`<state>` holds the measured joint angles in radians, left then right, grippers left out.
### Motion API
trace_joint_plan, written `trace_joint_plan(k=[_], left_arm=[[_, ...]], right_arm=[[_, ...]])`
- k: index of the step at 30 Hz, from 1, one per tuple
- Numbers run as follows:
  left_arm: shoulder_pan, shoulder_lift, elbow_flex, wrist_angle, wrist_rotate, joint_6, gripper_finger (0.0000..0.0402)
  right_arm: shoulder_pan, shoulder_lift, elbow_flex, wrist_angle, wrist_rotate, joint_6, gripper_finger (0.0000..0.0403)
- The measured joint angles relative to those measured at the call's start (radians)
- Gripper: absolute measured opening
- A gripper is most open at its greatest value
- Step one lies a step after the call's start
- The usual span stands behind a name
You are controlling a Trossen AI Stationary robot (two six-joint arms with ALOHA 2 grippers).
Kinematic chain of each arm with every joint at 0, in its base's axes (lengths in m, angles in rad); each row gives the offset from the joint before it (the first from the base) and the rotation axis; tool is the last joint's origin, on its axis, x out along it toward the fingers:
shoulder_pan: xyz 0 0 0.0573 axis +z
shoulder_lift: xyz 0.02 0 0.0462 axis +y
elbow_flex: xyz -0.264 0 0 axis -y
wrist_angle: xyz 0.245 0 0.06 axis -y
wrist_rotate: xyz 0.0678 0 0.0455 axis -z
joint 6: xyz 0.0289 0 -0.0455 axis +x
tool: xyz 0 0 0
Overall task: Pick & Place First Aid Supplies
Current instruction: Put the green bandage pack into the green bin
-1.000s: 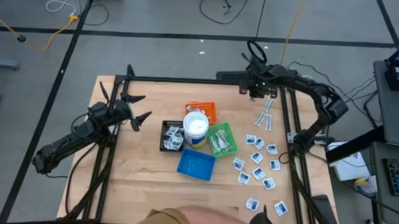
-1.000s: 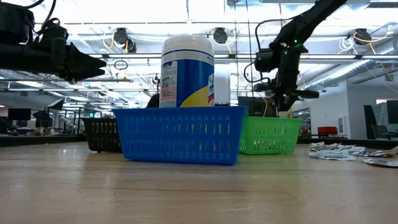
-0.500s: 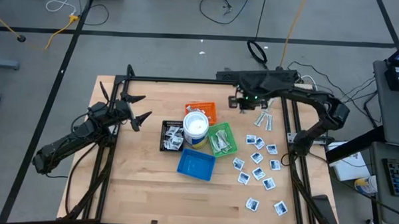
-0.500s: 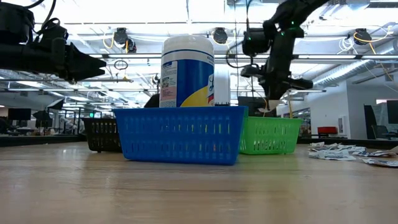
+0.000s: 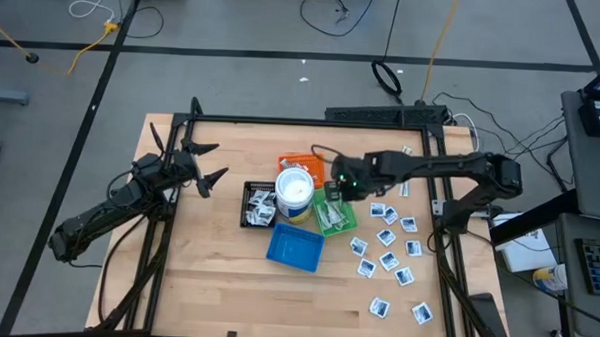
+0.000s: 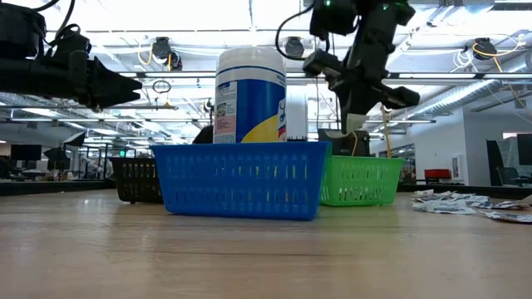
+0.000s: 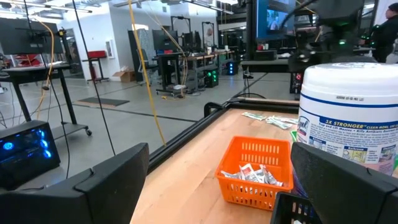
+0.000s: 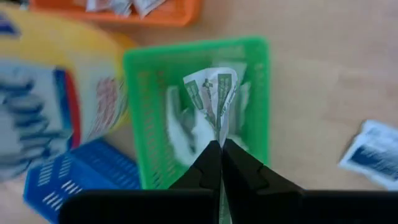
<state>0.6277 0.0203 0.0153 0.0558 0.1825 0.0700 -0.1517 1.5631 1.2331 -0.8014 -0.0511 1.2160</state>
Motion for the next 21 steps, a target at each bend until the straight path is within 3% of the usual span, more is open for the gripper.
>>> trace_joint_plan(k=[5,12,21], left_arm=[[0.0,0.0,0.0,0.0,0.0,0.0,0.0397],[0.0,0.0,0.0,0.0,0.0,0.0,0.0397],[0.0,0.0,0.0,0.0,0.0,0.0,0.0397]], right_arm=[[0.051,0.017,0.0,0.009,0.055,0.036,0.0],[0.056,0.122,0.0,0.044,0.051,0.028,0.0],[0.056,0.153,0.0,0.106,0.047,-0.009,0.0001]])
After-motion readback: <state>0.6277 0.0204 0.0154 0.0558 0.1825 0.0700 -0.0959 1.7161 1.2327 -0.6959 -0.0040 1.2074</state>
